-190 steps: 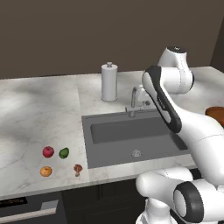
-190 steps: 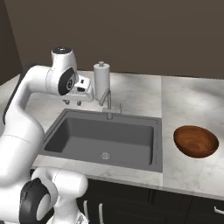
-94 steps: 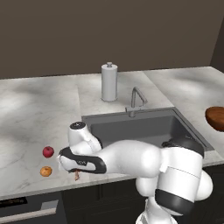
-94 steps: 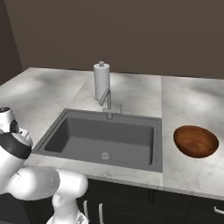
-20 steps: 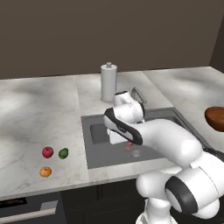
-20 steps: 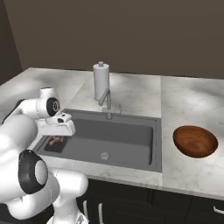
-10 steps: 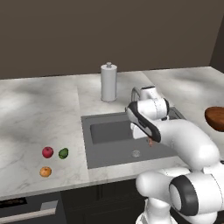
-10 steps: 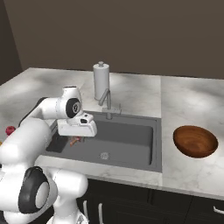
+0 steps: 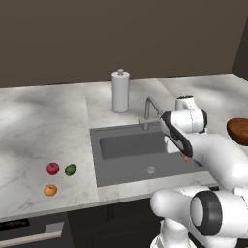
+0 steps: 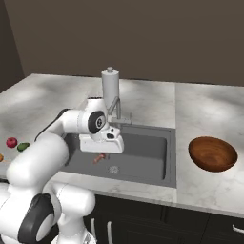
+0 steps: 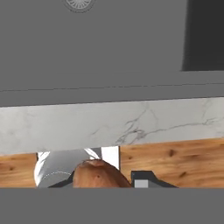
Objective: There is a mixed pile of frozen fruits and vegetables on the counter. Locate all the frozen vegetables and place the items in a bowl on the counter. Take all the frozen fruits and defrost them in a running sink.
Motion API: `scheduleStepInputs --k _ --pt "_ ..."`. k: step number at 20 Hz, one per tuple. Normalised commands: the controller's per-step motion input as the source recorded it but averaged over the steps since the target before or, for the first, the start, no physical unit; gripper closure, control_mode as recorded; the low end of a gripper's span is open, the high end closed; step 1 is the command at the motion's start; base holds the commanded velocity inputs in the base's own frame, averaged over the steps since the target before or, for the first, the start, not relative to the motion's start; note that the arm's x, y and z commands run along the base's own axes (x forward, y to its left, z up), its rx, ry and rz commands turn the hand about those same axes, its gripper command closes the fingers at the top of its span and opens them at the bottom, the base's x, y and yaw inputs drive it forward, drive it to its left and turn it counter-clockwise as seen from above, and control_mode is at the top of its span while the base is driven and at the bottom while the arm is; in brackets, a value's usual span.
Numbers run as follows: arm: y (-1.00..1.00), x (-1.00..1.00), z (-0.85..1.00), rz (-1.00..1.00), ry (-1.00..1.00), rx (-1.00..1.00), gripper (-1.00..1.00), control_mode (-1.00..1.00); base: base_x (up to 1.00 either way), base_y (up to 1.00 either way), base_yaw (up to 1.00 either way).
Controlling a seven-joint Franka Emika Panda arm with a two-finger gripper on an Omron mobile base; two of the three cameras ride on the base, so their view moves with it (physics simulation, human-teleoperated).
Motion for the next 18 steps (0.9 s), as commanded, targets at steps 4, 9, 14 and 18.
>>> scheduleStepInputs --k 4,9,14,18 --pt "-0.7 0.02 0.15 0.0 0.0 0.06 1.0 -1.0 0.0 0.0 0.0" --pt "-0.7 0.24 0.14 0.02 0.02 0.1 1.0 -1.0 0.0 0.0 0.0" --pt "-0.64 0.13 0.24 0.03 0.0 0.07 1.0 -1.0 0.0 0.0 0.0" --pt "-0.7 0.09 0.11 0.05 -0.02 0.03 1.0 -1.0 0.0 0.0 0.0"
